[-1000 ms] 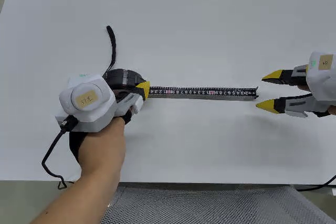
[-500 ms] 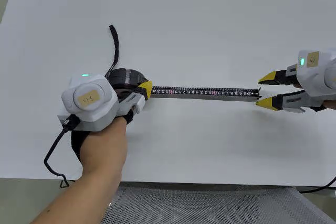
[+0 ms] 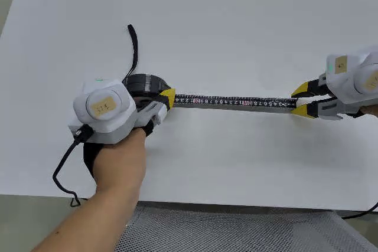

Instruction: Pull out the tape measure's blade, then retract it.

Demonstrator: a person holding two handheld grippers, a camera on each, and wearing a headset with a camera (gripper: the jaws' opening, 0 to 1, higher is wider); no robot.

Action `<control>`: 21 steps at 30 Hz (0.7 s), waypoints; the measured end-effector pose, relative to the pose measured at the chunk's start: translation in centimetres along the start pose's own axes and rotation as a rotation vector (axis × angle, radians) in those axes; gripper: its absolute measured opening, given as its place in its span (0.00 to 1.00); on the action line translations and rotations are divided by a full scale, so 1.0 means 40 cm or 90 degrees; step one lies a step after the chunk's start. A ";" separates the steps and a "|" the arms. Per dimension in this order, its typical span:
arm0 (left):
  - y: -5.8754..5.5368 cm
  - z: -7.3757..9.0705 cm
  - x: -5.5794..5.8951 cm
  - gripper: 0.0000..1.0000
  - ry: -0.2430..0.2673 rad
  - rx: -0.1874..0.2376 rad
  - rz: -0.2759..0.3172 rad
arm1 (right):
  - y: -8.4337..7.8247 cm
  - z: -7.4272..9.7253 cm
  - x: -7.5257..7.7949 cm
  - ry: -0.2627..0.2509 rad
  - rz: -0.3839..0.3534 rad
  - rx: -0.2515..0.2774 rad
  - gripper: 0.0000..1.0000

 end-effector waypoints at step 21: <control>0.001 -0.002 0.000 0.60 0.006 -0.010 -0.002 | -0.003 -0.005 -0.001 0.005 -0.005 -0.009 0.11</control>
Point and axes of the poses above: the centre of the closed fingertips' face, and the gripper's own axes: z roughly backward along the fingers, x roughly to its right, y roughly out of its top, the point moved 5 cm from there along z, roughly backward along the fingers, and after that the axes turned 12 degrees about z, right-handed, at the moved point
